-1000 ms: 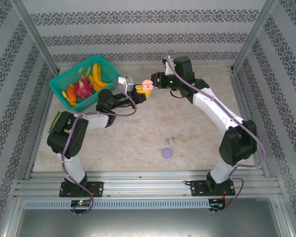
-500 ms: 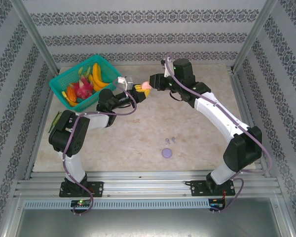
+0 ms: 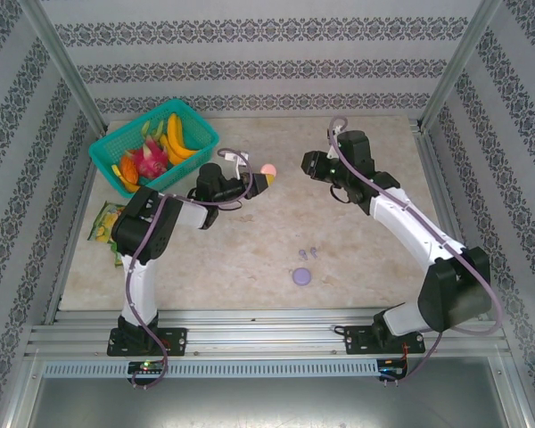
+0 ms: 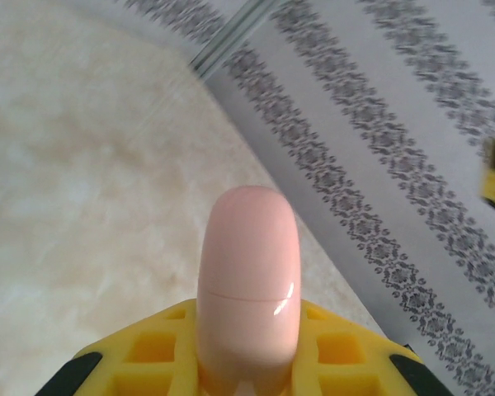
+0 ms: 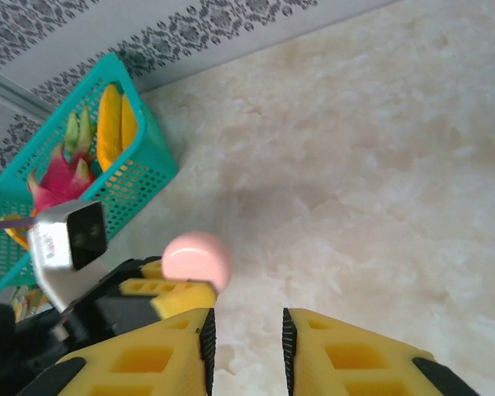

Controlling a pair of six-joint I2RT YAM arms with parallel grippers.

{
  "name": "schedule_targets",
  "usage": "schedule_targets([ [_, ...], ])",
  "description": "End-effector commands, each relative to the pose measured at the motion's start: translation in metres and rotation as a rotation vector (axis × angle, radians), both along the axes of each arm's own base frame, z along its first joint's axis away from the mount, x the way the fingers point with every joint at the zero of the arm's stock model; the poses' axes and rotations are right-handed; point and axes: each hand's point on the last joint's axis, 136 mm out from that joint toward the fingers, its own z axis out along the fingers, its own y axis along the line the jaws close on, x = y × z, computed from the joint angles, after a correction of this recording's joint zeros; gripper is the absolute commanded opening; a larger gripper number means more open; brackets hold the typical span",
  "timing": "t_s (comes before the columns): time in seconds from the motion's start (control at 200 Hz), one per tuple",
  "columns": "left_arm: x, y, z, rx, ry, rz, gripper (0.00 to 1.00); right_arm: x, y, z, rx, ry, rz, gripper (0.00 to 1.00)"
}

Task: Insert the wireless bluetooth earbuds into the charging case

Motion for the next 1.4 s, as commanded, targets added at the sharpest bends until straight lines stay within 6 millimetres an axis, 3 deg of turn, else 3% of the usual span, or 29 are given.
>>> schedule_targets([
  [0.0, 0.001, -0.003, -0.031, -0.004, 0.237, 0.044, 0.0, -0.005, -0.011, 0.001, 0.009, -0.011, -0.05, 0.3],
  [0.095, -0.001, -0.003, -0.061, 0.057, 0.387, 0.057, 0.0, -0.011, -0.012, -0.006, 0.014, 0.009, -0.052, 0.3],
  [0.36, -0.007, 0.011, -0.109, 0.19, 0.631, 0.16, 0.0, -0.02, -0.008, -0.014, 0.018, 0.031, -0.04, 0.31],
  [0.54, -0.015, 0.023, -0.128, 0.245, 0.749, 0.231, 0.09, -0.023, -0.002, -0.012, 0.017, 0.033, -0.025, 0.37],
  [0.684, -0.019, 0.029, -0.132, 0.268, 0.772, 0.257, 0.28, -0.026, -0.001, -0.012, 0.012, 0.035, -0.021, 0.43],
  [0.924, -0.022, 0.042, -0.111, 0.322, 0.719, 0.284, 0.62, -0.034, -0.001, -0.01, 0.0, 0.044, -0.013, 0.5],
  [1.064, -0.025, 0.056, -0.087, 0.362, 0.663, 0.309, 0.72, -0.044, 0.001, -0.019, -0.022, 0.069, -0.005, 0.55],
  [1.149, -0.027, 0.065, -0.066, 0.386, 0.613, 0.323, 0.77, -0.054, 0.002, -0.032, -0.044, 0.1, 0.004, 0.59],
  [1.159, -0.028, 0.066, -0.064, 0.391, 0.606, 0.324, 0.82, -0.055, 0.003, -0.033, -0.047, 0.102, 0.007, 0.6],
  [1.179, -0.028, 0.069, -0.058, 0.401, 0.59, 0.33, 0.85, -0.058, 0.003, -0.037, -0.056, 0.113, 0.009, 0.61],
  [1.394, -0.036, 0.089, 0.006, 0.506, 0.401, 0.356, 0.9, -0.107, 0.009, -0.092, -0.219, 0.241, 0.061, 0.72],
])
